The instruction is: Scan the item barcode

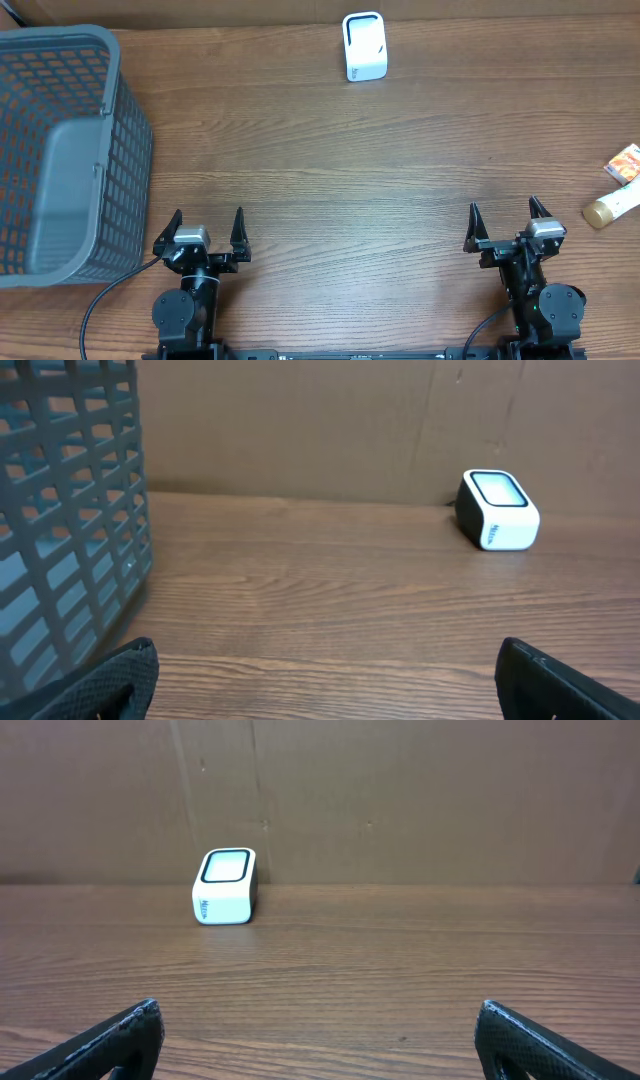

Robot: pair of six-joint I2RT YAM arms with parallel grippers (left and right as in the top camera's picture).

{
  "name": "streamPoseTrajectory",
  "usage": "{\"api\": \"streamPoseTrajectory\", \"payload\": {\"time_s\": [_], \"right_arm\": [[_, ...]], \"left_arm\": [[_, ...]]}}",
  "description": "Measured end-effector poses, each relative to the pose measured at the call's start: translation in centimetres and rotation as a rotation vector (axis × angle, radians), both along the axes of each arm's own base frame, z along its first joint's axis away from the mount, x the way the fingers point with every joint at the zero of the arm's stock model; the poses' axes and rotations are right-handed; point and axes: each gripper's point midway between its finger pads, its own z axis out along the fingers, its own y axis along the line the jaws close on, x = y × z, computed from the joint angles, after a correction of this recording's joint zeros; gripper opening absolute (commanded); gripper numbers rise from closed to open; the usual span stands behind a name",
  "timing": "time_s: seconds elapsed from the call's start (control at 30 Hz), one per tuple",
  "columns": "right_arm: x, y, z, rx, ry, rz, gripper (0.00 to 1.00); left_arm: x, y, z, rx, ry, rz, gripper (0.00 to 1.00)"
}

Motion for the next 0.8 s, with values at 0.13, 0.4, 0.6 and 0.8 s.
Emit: {"api": "streamPoseTrajectory", "payload": {"time_s": [0.13, 0.4, 0.6, 0.8], "right_arm": [[0.00, 0.00, 0.01, 0.000, 0.000, 0.000, 1.00], [0.00, -0.02, 0.02, 0.000, -0.001, -0.001, 1.00], [0.00, 0.00, 0.02, 0.000, -0.001, 0.000, 1.00], [0.00, 0.01, 0.03, 0.000, -0.001, 0.000, 1.00]], "left_arm": [[0.00, 0.09, -0.04, 0.015, 0.002, 0.004, 1.00], [0.00, 0.18, -0.06, 0.022, 0.003, 0.009, 1.00], [-0.01, 0.34, -0.08, 0.022, 0.004, 0.018, 1.00], [-0.03, 0.65, -0.10, 0.024, 0.005, 0.036, 1.00]]}}
